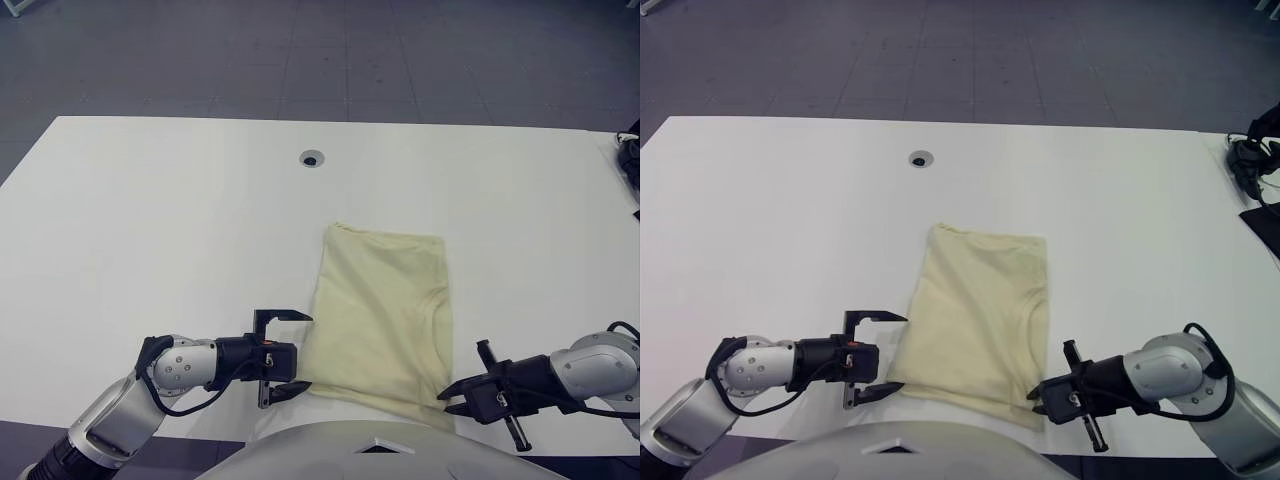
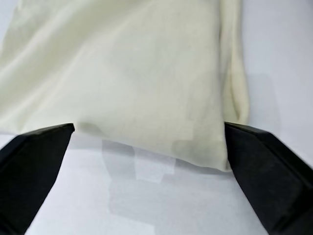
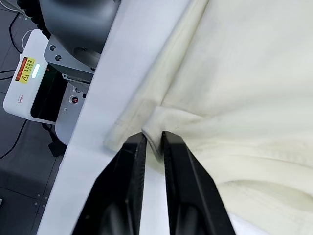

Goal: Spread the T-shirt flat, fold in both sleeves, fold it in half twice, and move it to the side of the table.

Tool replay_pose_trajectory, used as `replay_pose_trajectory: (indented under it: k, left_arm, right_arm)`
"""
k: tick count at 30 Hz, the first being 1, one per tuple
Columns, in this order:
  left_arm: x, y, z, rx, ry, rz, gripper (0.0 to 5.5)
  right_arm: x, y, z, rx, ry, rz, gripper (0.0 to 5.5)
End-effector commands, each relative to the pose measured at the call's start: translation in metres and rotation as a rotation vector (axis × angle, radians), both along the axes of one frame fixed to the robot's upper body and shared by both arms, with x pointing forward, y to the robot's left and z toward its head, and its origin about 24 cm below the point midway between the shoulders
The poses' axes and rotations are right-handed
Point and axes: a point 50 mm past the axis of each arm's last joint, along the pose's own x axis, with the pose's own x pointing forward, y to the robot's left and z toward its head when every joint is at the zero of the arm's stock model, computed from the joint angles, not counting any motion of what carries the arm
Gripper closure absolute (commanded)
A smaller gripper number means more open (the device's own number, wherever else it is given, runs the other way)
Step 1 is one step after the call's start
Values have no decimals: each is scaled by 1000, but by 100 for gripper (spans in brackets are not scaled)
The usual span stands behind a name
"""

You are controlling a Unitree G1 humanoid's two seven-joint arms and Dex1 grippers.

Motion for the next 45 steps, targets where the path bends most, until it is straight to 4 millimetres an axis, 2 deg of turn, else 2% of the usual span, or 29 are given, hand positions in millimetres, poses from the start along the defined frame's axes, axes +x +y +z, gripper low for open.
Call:
replay_pose_trajectory:
  k: [1, 7, 11, 14, 21, 25, 31, 36, 41, 45]
  left_arm:
    - [2, 7, 1, 29, -14, 30, 10]
    - [5, 10, 15, -38, -48, 56, 10]
    - [7, 16, 18, -35, -58, 82, 10]
    - [7, 16, 19, -42, -55, 78, 10]
    - [3, 9, 23, -80, -57, 68, 10]
    - [3, 7, 28, -118, -46, 64, 10]
    - [1, 11, 35, -153, -16, 54, 10]
    - [11, 7, 43, -238, -50, 97, 10]
    - [34, -1, 20, -175, -122, 205, 10]
    - [37, -5, -3, -74, -121, 203, 10]
  right_arm:
    - [1, -1, 1, -13, 1, -8, 403]
    - [0, -3, 1, -26, 16, -14, 299]
    - [0, -4, 2, -31, 16, -15, 236]
    - [8, -7, 9, -24, -23, -45, 190]
    - [41, -9, 41, 98, -173, -148, 78]
    - [63, -9, 48, 157, -281, -224, 20]
    - [106, 0, 32, 182, -460, -393, 12]
    - [126, 10, 7, 148, -540, -433, 12]
    - [135, 11, -14, 83, -598, -427, 12]
    - [136, 8, -23, 43, -611, -394, 12]
